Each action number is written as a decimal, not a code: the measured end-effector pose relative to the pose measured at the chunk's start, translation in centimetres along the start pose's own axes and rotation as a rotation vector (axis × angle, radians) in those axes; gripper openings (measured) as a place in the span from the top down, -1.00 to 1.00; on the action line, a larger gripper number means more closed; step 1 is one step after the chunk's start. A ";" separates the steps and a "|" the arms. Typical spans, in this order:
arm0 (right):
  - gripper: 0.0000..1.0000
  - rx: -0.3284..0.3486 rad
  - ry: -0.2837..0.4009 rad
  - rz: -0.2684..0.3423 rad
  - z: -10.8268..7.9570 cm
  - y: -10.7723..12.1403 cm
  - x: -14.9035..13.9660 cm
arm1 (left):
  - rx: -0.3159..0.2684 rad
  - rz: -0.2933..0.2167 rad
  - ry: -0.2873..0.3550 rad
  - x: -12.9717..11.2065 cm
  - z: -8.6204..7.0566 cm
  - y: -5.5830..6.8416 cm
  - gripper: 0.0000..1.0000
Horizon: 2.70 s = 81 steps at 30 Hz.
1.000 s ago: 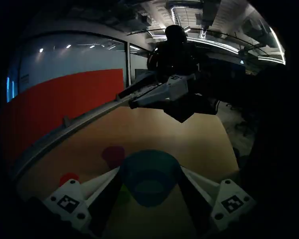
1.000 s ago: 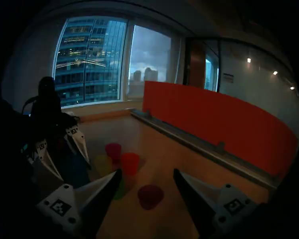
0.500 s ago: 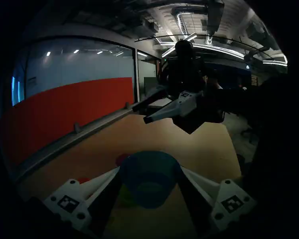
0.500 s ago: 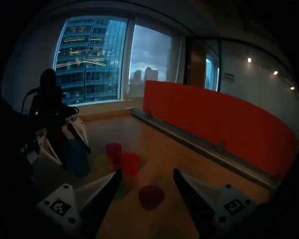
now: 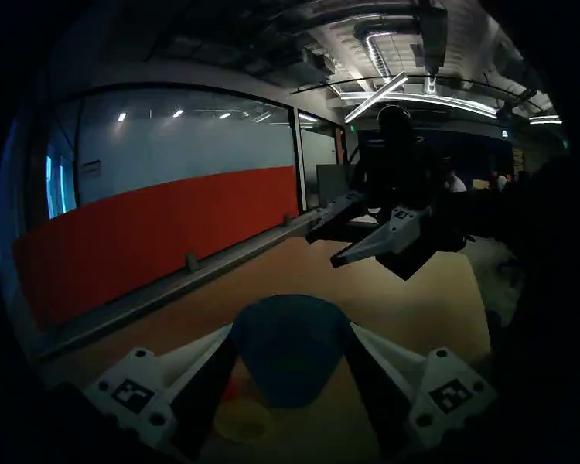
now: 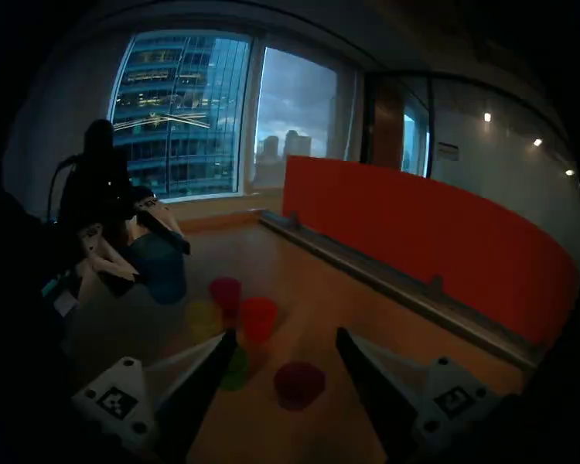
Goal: Pour water
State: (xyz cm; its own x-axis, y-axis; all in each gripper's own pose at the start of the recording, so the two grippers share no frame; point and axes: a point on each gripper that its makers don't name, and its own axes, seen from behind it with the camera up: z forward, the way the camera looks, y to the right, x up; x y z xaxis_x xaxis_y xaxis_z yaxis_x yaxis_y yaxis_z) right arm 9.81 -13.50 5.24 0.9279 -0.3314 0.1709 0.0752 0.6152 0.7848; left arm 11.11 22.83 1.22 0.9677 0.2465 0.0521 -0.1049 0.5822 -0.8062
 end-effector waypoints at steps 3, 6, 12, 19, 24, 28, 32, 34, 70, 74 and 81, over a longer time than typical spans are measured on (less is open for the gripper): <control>-1.00 0.005 0.000 0.000 0.2 -0.2 0.0 | 0.014 -0.002 0.012 0.6 -0.5 -0.7 -0.75; -1.00 0.010 -0.002 0.000 0.4 -0.4 -0.1 | 0.031 0.001 0.023 1.3 -0.8 -1.4 -0.75; -1.00 0.025 -0.004 0.000 1.1 -0.9 -0.5 | 0.064 -0.005 0.047 2.5 -1.4 -2.7 -0.75; -1.00 0.056 -0.020 -0.009 2.2 -2.0 -1.7 | 0.107 -0.035 0.065 3.4 -1.9 -4.5 -0.75; -0.99 0.079 -0.036 -0.014 3.2 -2.8 -2.7 | 0.137 -0.040 0.082 4.1 -2.4 -5.7 -0.75; -0.99 0.099 -0.046 -0.013 4.2 -3.5 -3.4 | 0.158 -0.038 0.099 5.0 -2.9 -6.4 -0.75; -0.99 0.117 -0.056 -0.013 5.1 -4.2 -4.3 | 0.175 -0.035 0.114 6.0 -3.4 -7.1 -0.75; -0.99 0.126 -0.063 -0.014 5.5 -4.6 -4.8 | 0.183 -0.033 0.121 6.4 -3.6 -7.4 -0.75; -0.96 0.211 -0.194 -0.022 10.4 -8.8 -12.0 | 0.220 -0.035 0.139 7.7 -4.9 -8.9 -0.75; -0.95 0.209 -0.205 -0.026 10.9 -8.9 -12.5 | 0.218 -0.032 0.137 7.7 -4.7 -8.9 -0.75; -0.95 0.203 -0.220 -0.029 11.8 -8.9 -13.5 | 0.212 -0.034 0.134 7.5 -4.6 -8.9 -0.75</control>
State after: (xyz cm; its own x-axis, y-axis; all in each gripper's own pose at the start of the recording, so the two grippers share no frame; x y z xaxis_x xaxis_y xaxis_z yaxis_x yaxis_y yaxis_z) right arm -7.71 -22.97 2.97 0.8231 -0.5079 0.2542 0.0059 0.4551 0.8904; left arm 20.34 15.98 6.06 0.9917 0.1277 -0.0129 -0.1040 0.7414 -0.6630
